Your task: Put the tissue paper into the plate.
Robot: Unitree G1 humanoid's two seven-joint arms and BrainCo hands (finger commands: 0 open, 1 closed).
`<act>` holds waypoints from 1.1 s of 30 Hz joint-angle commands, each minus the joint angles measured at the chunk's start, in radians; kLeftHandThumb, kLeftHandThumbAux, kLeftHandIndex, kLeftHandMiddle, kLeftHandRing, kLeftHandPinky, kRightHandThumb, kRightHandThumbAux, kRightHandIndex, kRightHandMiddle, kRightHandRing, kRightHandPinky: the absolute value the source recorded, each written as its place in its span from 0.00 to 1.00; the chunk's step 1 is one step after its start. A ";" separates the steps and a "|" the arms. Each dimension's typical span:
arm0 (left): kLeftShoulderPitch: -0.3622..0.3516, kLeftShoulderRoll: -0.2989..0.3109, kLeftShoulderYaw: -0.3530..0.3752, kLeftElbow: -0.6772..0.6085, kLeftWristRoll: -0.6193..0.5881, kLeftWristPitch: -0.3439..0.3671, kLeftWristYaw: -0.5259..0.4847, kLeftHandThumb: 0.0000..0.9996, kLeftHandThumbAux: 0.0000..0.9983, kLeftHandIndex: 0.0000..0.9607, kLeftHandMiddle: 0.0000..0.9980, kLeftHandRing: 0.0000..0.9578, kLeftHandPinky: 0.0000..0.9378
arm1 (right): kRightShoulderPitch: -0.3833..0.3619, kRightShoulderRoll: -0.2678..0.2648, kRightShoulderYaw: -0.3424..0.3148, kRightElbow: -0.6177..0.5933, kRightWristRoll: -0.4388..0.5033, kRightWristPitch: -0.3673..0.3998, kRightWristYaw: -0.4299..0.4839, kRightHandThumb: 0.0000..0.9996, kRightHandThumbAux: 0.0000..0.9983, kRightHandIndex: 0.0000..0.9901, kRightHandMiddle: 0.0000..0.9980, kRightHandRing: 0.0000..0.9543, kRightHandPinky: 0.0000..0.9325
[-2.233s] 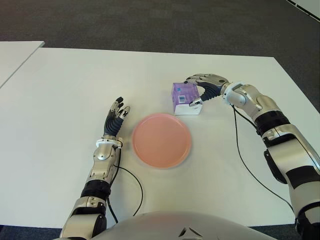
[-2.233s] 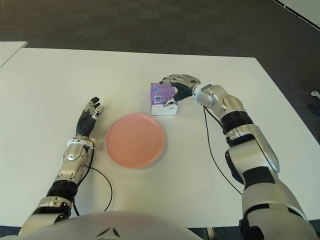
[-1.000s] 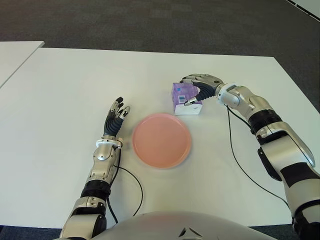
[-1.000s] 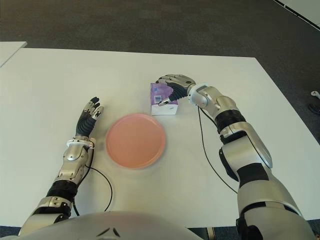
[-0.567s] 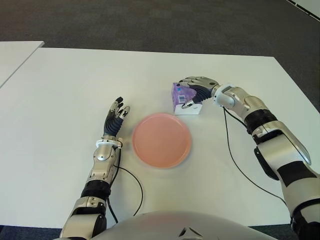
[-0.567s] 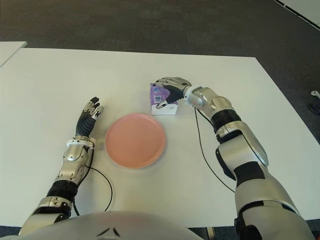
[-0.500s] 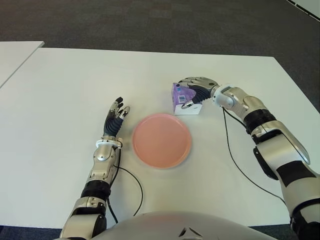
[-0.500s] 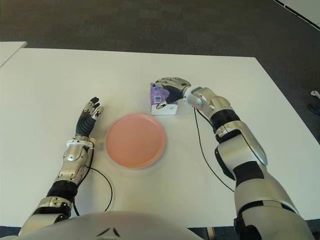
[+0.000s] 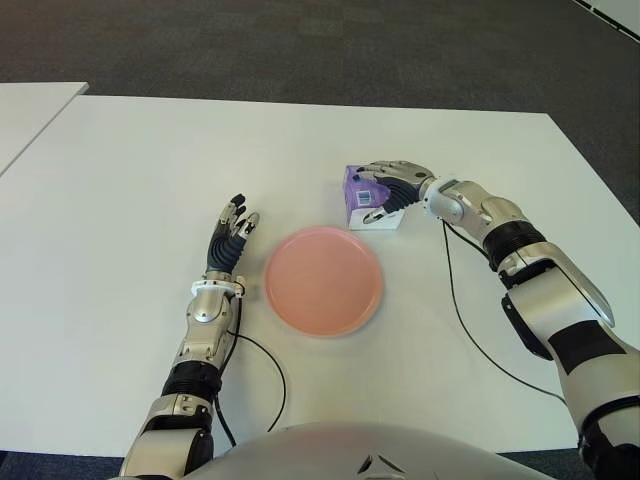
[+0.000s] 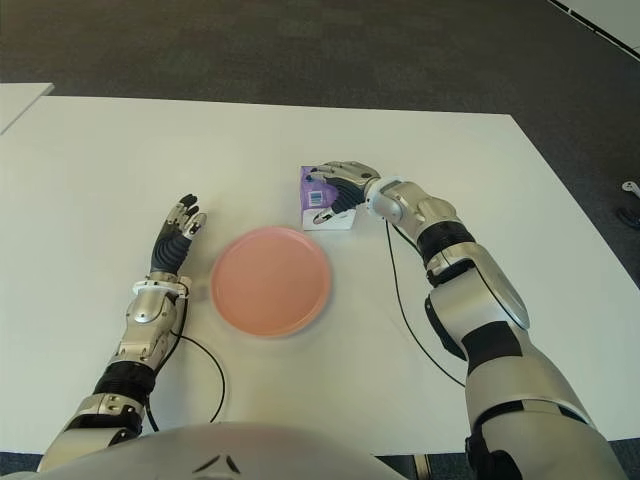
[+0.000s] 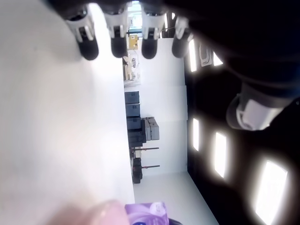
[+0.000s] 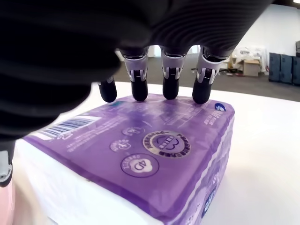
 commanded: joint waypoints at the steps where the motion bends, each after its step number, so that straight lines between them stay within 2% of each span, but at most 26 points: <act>1: 0.060 -0.014 0.000 0.060 0.001 0.036 0.015 0.00 0.46 0.00 0.00 0.00 0.00 | -0.009 0.003 0.036 0.022 -0.038 -0.011 0.012 0.26 0.41 0.00 0.02 0.00 0.00; 7: 0.061 -0.011 -0.002 0.063 0.005 0.029 0.014 0.00 0.46 0.00 0.00 0.00 0.00 | 0.010 0.001 0.052 0.066 -0.047 -0.004 -0.022 0.26 0.42 0.00 0.02 0.00 0.00; 17: 0.062 -0.005 0.001 0.063 -0.011 0.036 -0.010 0.00 0.47 0.00 0.00 0.00 0.00 | 0.007 0.009 0.055 0.085 -0.039 0.013 0.002 0.29 0.44 0.00 0.02 0.00 0.00; 27: 0.059 -0.002 0.001 0.059 -0.015 0.054 -0.006 0.00 0.47 0.00 0.00 0.00 0.00 | -0.001 -0.003 0.099 0.094 -0.067 0.000 0.003 0.29 0.43 0.00 0.01 0.00 0.00; 33: 0.056 0.002 0.001 0.065 -0.016 0.058 -0.011 0.00 0.47 0.00 0.00 0.00 0.00 | 0.027 0.006 0.136 0.101 -0.095 0.020 -0.032 0.28 0.42 0.00 0.01 0.00 0.00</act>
